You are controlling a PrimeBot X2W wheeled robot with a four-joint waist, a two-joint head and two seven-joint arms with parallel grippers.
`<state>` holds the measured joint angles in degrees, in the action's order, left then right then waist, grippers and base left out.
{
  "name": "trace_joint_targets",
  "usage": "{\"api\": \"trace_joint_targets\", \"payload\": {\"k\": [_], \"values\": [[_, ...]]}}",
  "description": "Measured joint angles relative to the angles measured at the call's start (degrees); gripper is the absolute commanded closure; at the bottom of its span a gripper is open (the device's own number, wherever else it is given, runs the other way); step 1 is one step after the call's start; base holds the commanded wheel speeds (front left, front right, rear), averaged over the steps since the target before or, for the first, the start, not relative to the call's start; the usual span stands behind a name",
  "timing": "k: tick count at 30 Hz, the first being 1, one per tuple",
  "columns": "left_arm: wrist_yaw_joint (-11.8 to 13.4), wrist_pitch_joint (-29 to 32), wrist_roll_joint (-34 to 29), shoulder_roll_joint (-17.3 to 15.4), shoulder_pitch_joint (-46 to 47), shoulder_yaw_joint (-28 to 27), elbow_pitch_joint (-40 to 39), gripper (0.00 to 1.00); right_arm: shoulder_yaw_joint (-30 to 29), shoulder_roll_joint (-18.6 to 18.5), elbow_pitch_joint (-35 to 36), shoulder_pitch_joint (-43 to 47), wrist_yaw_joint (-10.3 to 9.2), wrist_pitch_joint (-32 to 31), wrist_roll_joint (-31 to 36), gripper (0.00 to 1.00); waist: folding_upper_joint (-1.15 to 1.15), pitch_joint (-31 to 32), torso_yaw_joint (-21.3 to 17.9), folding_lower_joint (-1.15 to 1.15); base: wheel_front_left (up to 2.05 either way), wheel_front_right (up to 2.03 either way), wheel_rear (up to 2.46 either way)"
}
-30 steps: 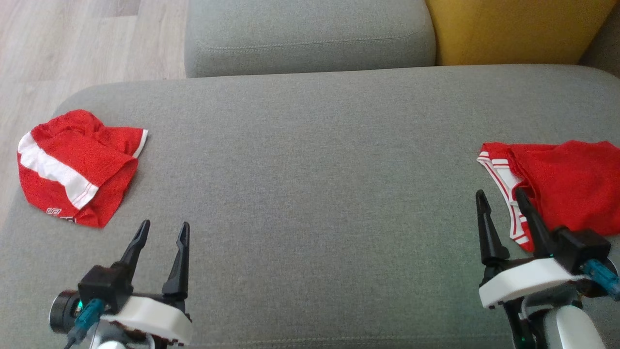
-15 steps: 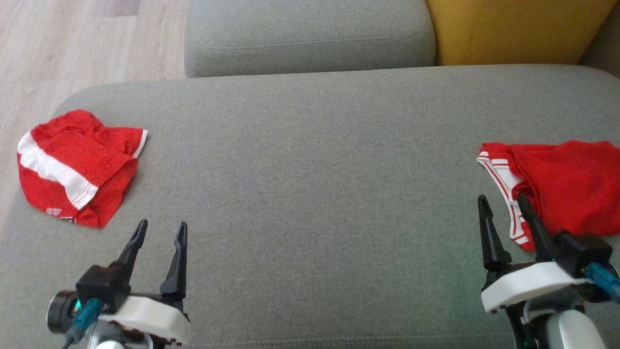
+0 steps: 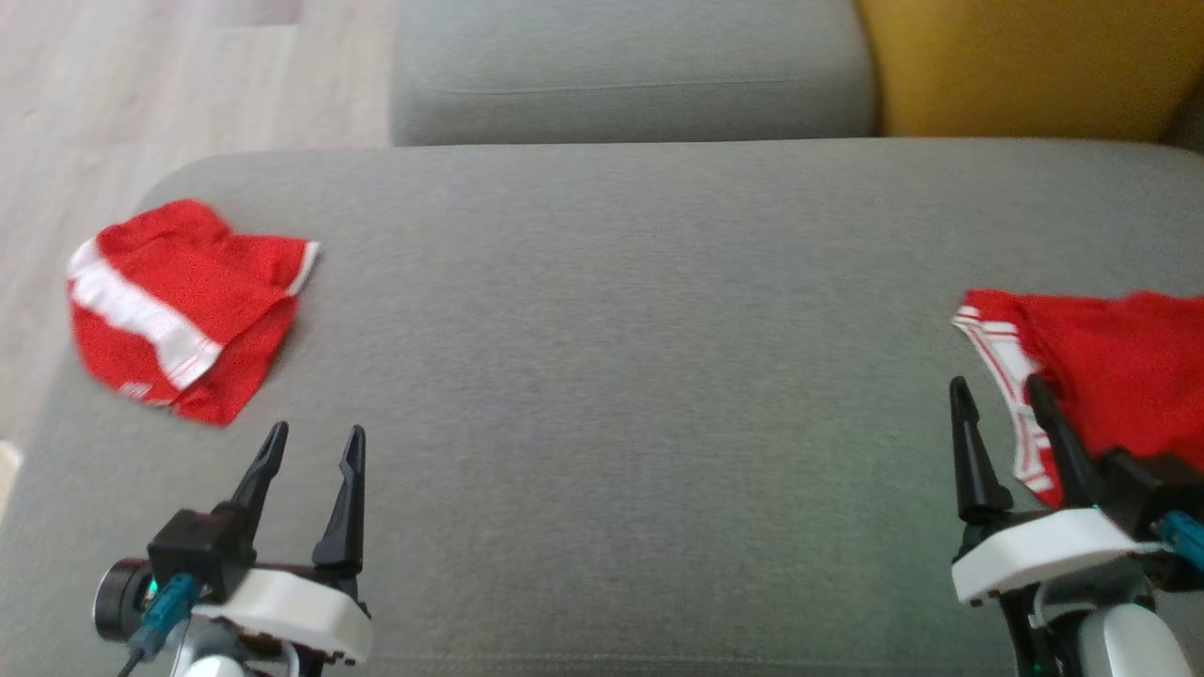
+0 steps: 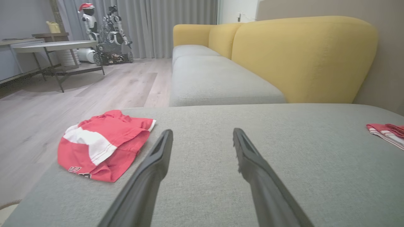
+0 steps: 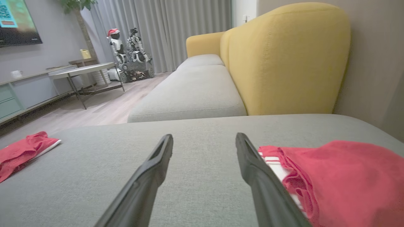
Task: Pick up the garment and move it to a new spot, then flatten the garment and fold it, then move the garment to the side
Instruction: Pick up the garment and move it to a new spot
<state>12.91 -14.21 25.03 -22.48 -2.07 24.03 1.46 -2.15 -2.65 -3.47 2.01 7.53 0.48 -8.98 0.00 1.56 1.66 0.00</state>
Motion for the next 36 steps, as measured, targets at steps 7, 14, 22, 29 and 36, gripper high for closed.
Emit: {"api": "trace_joint_targets", "payload": {"k": [7,14,22,29,36], "values": [[0.3,0.0,0.0,0.1,0.9,-0.1,0.0,0.00,0.0,0.1,2.1,2.3,0.00,-0.4,0.0,0.00,0.00,0.2,6.5,0.00,0.00,0.00,0.00],[0.8,0.0,0.0,0.1,1.2,-0.7,0.0,0.00,1.1,0.1,3.2,2.3,0.00,-1.0,-0.6,0.00,0.00,0.7,14.0,0.00,0.00,0.00,0.00],[0.8,0.0,0.0,0.1,1.2,-1.0,0.0,0.00,2.1,0.1,2.8,2.3,0.00,-1.0,-1.1,0.00,0.00,1.4,19.9,0.00,0.00,0.00,0.00],[1.1,0.0,0.0,0.2,1.1,-1.6,-0.1,0.00,2.1,0.1,2.4,2.3,0.00,-1.0,-1.1,0.00,0.00,1.6,20.4,0.00,0.00,0.00,0.00],[1.2,0.0,0.0,0.2,1.2,-2.4,-0.4,0.00,2.1,0.1,2.4,2.3,0.00,-1.1,-1.1,0.00,0.00,1.4,20.3,0.00,0.00,0.00,0.00]]}}
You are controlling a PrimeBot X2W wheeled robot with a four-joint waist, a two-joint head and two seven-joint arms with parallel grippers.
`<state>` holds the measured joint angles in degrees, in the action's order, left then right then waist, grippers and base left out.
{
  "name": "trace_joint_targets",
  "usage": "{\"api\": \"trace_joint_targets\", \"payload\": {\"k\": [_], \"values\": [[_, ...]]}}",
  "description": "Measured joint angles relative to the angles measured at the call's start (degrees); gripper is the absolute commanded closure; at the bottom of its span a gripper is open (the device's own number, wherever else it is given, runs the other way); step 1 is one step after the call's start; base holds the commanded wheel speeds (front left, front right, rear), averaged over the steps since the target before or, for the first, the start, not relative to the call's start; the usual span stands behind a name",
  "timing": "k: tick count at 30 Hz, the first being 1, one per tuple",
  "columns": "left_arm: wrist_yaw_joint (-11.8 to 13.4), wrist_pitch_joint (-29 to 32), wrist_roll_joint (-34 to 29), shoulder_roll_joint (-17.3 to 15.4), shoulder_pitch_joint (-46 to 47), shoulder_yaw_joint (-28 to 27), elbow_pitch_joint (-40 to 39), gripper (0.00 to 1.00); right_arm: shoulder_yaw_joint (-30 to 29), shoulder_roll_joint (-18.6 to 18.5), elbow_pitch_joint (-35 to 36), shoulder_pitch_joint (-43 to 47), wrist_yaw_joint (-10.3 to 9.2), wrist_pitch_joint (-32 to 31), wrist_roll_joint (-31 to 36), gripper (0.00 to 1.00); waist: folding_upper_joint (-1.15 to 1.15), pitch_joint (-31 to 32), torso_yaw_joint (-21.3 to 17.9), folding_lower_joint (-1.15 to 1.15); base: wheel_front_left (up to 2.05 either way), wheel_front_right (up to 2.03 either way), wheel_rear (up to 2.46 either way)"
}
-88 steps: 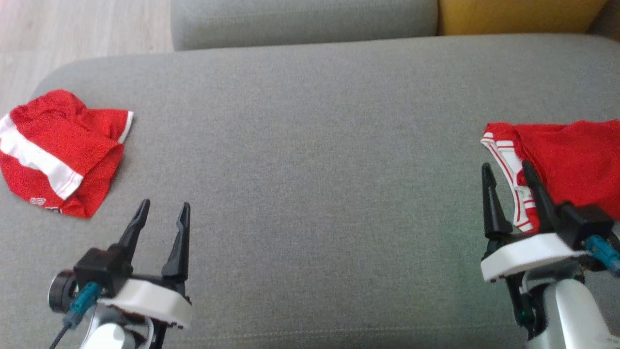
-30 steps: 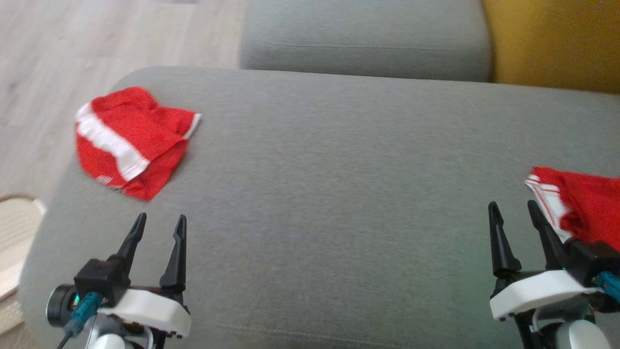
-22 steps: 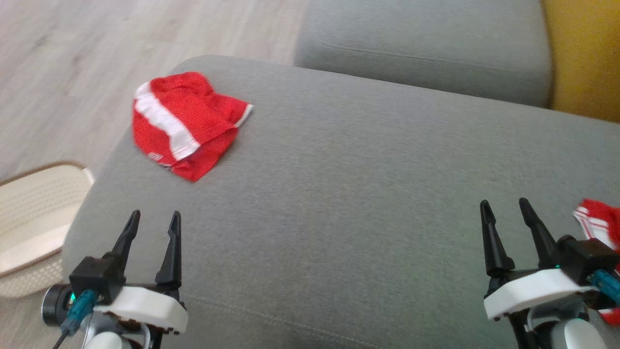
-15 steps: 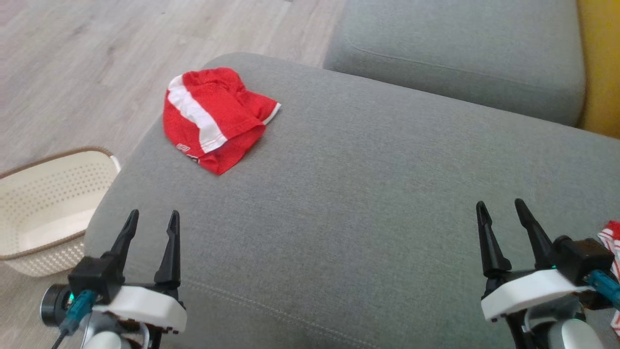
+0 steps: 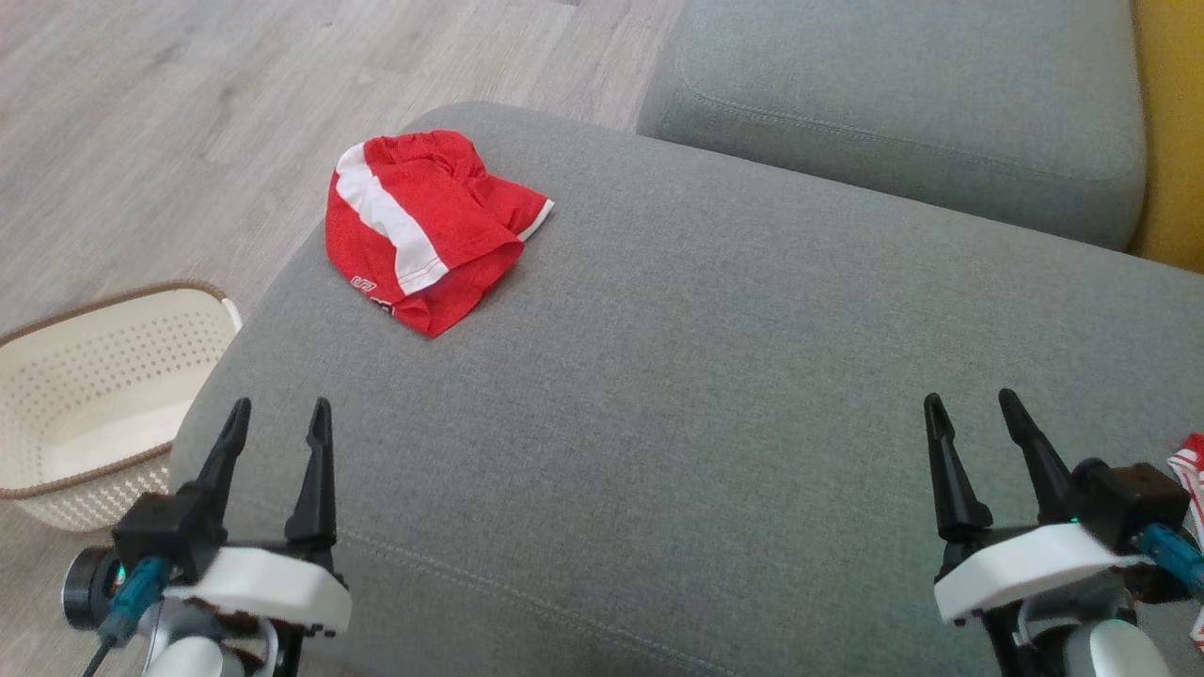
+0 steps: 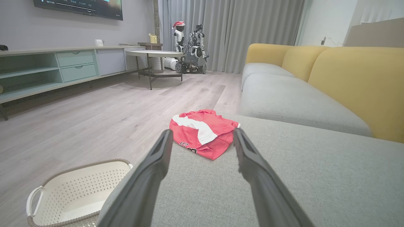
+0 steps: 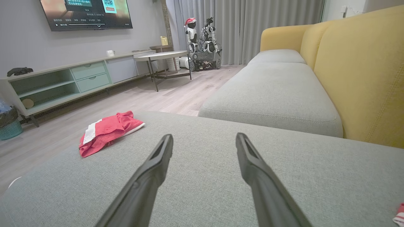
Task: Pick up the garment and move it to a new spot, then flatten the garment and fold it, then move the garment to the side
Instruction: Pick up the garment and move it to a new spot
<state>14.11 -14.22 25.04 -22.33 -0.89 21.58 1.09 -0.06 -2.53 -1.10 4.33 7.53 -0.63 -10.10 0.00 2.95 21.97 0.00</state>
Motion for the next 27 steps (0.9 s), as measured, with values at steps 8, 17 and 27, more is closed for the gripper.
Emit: {"api": "trace_joint_targets", "payload": {"k": [8,17,27], "values": [[-2.1,-0.1,0.2,1.5,5.8,-1.1,-0.1,0.00,-0.7,0.0,2.0,-0.2,0.00,-2.3,1.1,0.00,0.00,-2.4,0.6,0.00,0.00,0.00,0.00],[-6.6,-0.5,0.4,6.2,22.5,-8.2,4.1,0.00,-1.3,0.0,7.7,-7.9,0.00,-5.1,5.0,0.00,0.00,-11.9,-1.2,0.00,0.00,0.00,0.00],[-15.8,-0.4,0.2,6.9,40.7,-9.1,35.3,0.00,-0.1,-0.1,8.6,-12.9,0.00,-5.5,5.7,0.00,0.00,-20.8,-7.6,0.00,0.00,0.00,0.00]]}}
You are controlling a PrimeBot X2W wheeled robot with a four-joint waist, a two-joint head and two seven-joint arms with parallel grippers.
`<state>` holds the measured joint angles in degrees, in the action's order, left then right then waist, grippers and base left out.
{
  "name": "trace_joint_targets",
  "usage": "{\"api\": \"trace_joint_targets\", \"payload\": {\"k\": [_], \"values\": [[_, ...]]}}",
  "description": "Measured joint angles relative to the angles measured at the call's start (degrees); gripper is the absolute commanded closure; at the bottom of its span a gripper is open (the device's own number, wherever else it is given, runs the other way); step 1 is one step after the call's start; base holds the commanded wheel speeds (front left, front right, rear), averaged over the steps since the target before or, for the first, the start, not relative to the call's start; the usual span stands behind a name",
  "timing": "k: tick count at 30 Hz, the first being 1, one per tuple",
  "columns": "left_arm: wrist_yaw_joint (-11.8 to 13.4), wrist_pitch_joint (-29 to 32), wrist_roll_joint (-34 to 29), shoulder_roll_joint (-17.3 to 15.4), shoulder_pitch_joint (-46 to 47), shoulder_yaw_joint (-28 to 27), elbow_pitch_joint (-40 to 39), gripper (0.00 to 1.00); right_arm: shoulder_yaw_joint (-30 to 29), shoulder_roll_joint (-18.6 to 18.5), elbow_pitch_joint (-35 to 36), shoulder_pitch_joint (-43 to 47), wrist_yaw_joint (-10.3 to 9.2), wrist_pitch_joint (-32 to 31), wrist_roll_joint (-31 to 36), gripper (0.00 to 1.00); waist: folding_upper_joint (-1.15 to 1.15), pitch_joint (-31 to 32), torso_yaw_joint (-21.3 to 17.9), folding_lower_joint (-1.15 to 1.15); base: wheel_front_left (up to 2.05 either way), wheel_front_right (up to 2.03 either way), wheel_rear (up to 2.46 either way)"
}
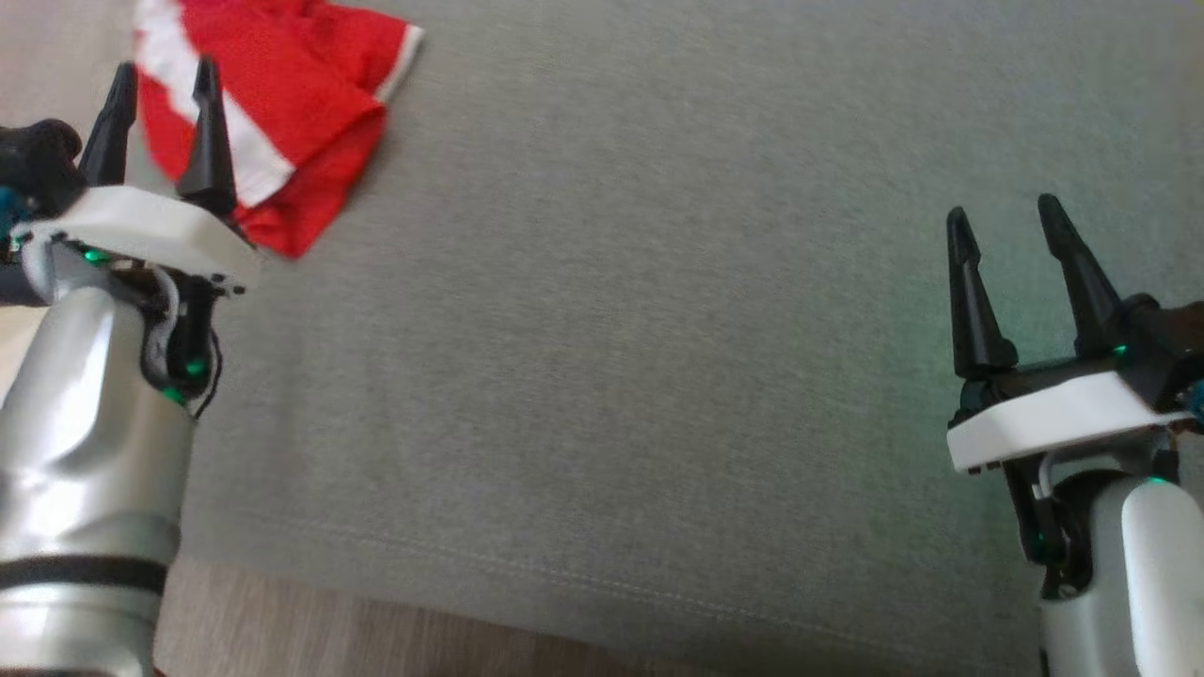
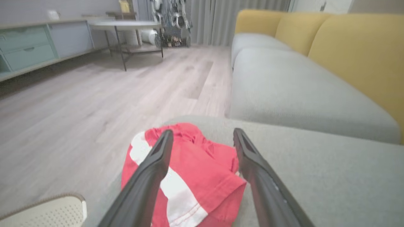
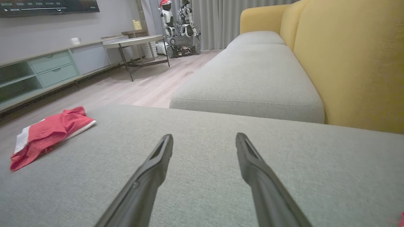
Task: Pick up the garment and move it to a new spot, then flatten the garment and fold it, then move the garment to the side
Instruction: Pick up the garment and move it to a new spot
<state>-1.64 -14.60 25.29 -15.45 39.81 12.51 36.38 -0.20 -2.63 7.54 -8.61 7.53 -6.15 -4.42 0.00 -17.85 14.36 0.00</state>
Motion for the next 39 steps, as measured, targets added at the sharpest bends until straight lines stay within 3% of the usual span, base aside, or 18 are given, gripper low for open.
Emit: {"api": "trace_joint_targets", "payload": {"k": [9,21,22,23,30,39], "values": [[-4.5,4.1,3.2,-1.0,11.1,-0.6,23.0,0.00,-0.3,0.0,0.0,-0.7,0.00,0.4,0.0,0.00,0.00,-5.1,-5.6,0.00,0.00,0.00,0.00],[-5.5,5.9,8.1,-1.5,17.6,-0.6,32.7,0.00,-0.6,-0.1,1.0,-2.0,0.00,0.6,0.0,0.00,0.00,-8.0,-8.1,0.00,0.00,0.00,0.00],[-5.5,6.4,8.6,-1.5,17.8,-0.5,32.9,0.54,-0.6,-0.1,1.0,-2.0,0.00,0.6,0.0,0.00,0.00,-8.1,-8.1,0.00,0.00,0.00,0.00],[-5.5,6.5,8.9,-1.5,17.9,-0.4,32.9,1.00,-0.6,-0.1,1.0,-2.0,0.00,0.6,0.0,0.00,0.00,-8.2,-8.1,0.00,0.00,0.00,0.00],[-5.5,5.1,10.2,-2.1,18.1,2.2,32.3,1.00,-0.8,-0.1,1.0,-2.3,0.00,0.7,-0.5,0.00,0.00,-8.2,-8.2,0.00,0.00,0.00,0.00],[-5.5,0.3,8.4,-6.1,18.9,5.2,25.6,1.00,-1.9,-0.1,0.5,-2.2,0.00,1.5,-0.6,0.00,0.00,-4.7,-7.0,0.00,0.00,0.00,0.00]]}}
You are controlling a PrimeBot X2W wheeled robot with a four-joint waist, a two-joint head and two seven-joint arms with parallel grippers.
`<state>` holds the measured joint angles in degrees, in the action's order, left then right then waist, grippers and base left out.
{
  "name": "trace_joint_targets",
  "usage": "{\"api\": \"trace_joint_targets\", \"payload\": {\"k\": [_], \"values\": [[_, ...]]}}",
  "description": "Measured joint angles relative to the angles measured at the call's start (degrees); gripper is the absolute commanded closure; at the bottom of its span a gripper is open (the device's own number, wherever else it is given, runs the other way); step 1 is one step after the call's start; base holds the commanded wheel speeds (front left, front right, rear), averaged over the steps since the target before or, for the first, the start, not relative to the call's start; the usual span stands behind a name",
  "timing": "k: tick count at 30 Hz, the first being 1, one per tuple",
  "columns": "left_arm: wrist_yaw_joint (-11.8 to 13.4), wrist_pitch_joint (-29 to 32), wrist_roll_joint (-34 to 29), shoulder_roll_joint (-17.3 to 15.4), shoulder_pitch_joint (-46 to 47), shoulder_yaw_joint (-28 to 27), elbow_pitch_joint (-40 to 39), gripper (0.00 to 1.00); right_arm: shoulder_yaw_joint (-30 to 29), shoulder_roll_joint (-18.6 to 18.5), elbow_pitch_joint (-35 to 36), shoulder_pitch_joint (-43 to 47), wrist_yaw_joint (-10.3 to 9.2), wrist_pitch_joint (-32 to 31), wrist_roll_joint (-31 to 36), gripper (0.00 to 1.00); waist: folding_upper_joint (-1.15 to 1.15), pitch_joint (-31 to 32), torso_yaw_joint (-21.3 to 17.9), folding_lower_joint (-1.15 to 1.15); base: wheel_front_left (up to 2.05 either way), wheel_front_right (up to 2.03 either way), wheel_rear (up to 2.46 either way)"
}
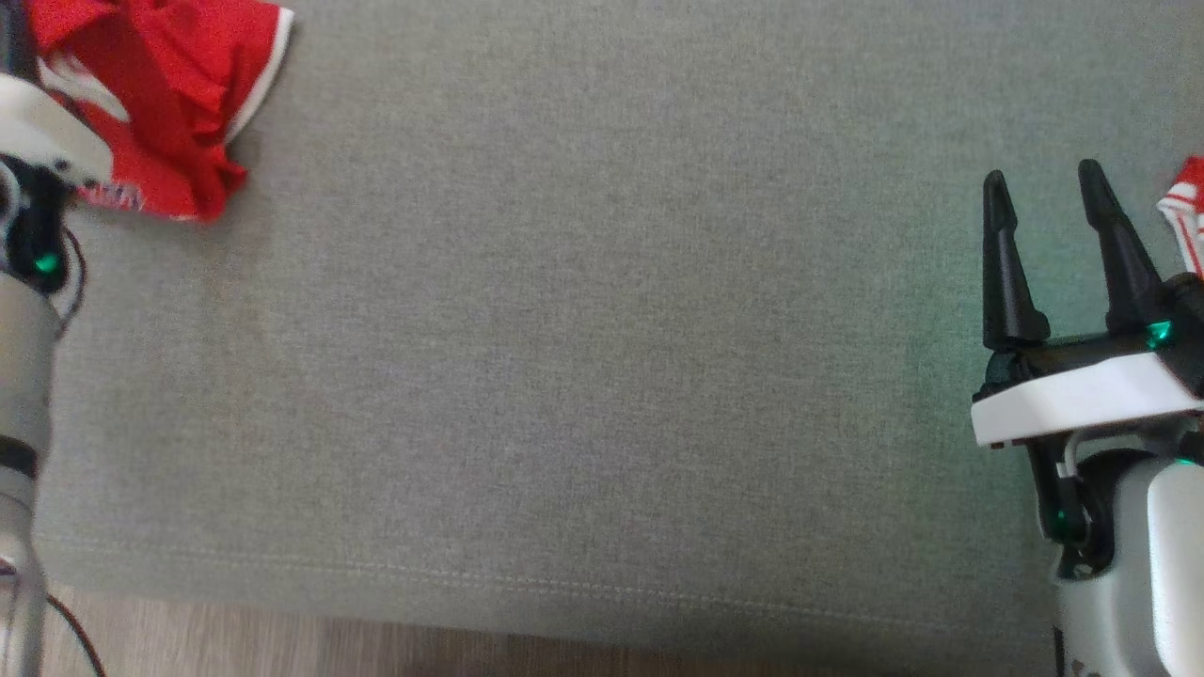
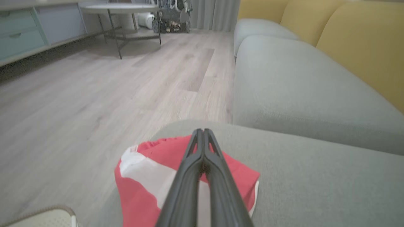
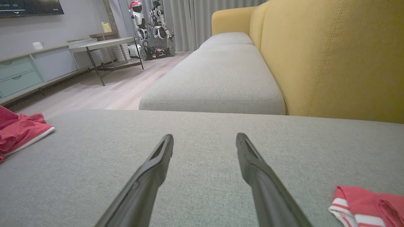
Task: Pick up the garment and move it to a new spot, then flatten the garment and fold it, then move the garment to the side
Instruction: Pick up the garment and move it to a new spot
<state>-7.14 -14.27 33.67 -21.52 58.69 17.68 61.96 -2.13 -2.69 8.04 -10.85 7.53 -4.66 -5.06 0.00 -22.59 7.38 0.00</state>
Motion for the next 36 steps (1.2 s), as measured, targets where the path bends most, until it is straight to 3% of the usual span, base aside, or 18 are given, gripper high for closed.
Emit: {"api": "trace_joint_targets", "payload": {"k": [7,14,21,29,36], "values": [[0.6,0.0,-5.2,-2.5,-2.7,-3.1,-14.4,1.00,-0.2,0.0,-1.2,2.0,0.00,0.7,-1.1,0.00,0.00,4.6,0.7,0.00,0.00,0.00,0.00],[2.8,0.0,-8.4,-2.7,-18.0,-6.0,-31.2,1.00,-0.3,0.0,-2.3,5.0,0.00,1.2,-2.6,0.00,0.00,10.3,0.9,0.00,0.00,0.00,0.00],[7.9,0.1,-8.4,-2.8,-34.1,-7.6,-45.6,1.00,-0.1,0.0,-2.6,7.7,0.00,1.7,-3.9,0.00,0.00,14.1,-0.1,0.00,0.00,0.00,0.00],[16.0,5.5,-8.0,-2.8,-54.0,-8.1,-65.5,1.00,0.1,0.1,-3.3,10.7,0.00,1.9,-4.8,0.00,0.00,17.3,-1.6,0.00,0.00,0.00,0.00],[17.8,8.3,-8.0,-2.1,-59.8,-6.5,-73.9,1.00,0.7,0.1,-3.4,11.6,0.00,2.0,-5.5,0.00,0.00,18.5,-3.5,0.00,0.00,0.00,0.00]]}}
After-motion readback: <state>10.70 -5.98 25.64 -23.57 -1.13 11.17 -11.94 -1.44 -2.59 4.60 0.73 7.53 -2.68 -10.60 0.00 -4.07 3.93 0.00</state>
